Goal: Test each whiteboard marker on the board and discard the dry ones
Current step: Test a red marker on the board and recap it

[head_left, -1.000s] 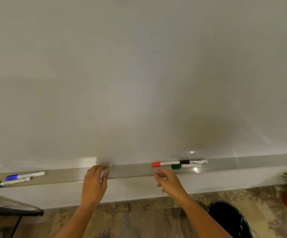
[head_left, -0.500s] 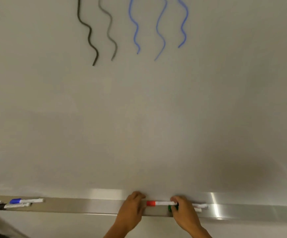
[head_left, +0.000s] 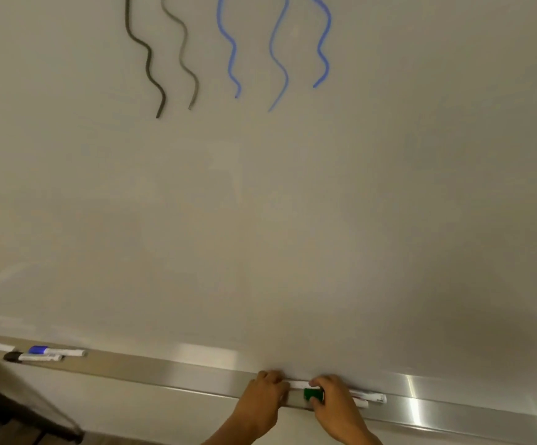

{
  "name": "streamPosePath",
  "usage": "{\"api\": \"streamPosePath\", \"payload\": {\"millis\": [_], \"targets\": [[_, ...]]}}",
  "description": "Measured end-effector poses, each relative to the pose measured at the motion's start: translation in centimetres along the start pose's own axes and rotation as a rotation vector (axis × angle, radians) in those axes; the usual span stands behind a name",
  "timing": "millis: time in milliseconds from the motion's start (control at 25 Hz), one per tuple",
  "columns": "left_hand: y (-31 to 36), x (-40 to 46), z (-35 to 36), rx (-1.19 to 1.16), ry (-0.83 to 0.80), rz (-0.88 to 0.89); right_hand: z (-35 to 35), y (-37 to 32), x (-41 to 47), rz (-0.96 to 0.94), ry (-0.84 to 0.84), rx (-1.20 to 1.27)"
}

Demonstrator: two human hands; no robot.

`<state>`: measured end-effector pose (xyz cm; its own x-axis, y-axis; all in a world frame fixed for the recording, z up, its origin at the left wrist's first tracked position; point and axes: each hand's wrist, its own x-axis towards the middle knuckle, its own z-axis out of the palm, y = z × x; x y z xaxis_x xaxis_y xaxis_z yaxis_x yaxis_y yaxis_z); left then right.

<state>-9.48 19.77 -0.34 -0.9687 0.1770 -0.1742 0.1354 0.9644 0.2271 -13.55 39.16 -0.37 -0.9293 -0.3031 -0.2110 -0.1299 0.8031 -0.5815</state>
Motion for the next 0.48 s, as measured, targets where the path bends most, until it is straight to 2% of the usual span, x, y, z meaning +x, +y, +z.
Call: {"api": "streamPosePath", "payload": {"millis": [280, 480], "targets": [[-0.9, -1.4, 0.2, -0.038, 0.043, -0.263, 2.1, 0.5, 0.5, -0.077, -0.078, -0.037], [-1.0, -1.8, -0.3, -0.029, 0.051, -0.329, 3.1, 1.2, 0.7, -0.11, -0.091, -0.072]]}}
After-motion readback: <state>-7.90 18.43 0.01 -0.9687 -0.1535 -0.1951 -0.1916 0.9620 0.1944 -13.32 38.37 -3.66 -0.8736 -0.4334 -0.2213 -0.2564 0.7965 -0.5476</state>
